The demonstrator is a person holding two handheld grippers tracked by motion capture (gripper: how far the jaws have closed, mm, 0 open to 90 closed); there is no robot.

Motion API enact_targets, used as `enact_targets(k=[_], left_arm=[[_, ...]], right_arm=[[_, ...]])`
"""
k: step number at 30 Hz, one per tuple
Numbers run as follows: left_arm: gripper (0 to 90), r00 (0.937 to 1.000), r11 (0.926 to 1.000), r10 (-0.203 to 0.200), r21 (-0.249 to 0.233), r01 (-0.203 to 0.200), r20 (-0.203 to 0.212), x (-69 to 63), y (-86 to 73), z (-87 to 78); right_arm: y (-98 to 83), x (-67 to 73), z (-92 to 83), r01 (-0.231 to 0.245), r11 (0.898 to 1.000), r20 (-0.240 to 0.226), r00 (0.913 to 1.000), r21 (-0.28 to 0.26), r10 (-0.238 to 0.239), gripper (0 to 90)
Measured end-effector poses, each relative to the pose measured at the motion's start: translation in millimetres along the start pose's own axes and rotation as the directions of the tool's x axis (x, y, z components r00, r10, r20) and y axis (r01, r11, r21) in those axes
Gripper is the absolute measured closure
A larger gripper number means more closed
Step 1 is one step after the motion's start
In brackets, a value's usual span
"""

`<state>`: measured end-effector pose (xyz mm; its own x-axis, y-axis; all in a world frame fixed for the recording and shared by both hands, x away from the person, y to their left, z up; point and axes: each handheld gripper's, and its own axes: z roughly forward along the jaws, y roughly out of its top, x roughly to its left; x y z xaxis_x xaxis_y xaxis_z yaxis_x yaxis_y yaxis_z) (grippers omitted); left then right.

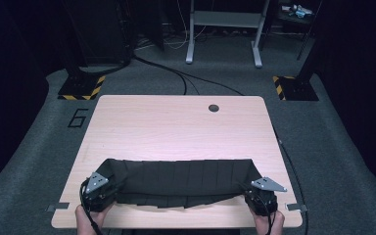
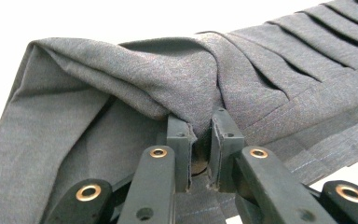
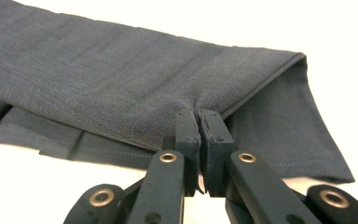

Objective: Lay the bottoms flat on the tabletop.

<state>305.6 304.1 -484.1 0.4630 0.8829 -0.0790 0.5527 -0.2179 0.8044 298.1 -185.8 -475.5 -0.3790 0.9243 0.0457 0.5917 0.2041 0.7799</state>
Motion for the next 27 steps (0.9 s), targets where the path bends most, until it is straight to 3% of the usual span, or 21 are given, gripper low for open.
enact_targets(k=[13,21,27], left_arm=[[80.6,0.9997,0.9999,-0.009,-0.015,0.009,0.022,9.9,24.1,-1.2],[80.6,0.9987,0.9992,-0.038,0.015,0.038,0.035,19.7,48.5,4.2],[80.5,0.9948,0.9972,-0.073,0.024,0.071,0.072,32.2,64.5,11.0]], right_arm=[[27.4,-2.6,-5.6,0.059,0.997,0.031,0.9979,-0.052,-0.057,88.0],[50.7,-4.3,-3.6,0.088,0.995,0.056,0.9948,-0.044,-0.085,88.2],[70.8,-8.6,0.2,0.11,0.993,0.058,0.9926,-0.044,-0.107,88.3]])
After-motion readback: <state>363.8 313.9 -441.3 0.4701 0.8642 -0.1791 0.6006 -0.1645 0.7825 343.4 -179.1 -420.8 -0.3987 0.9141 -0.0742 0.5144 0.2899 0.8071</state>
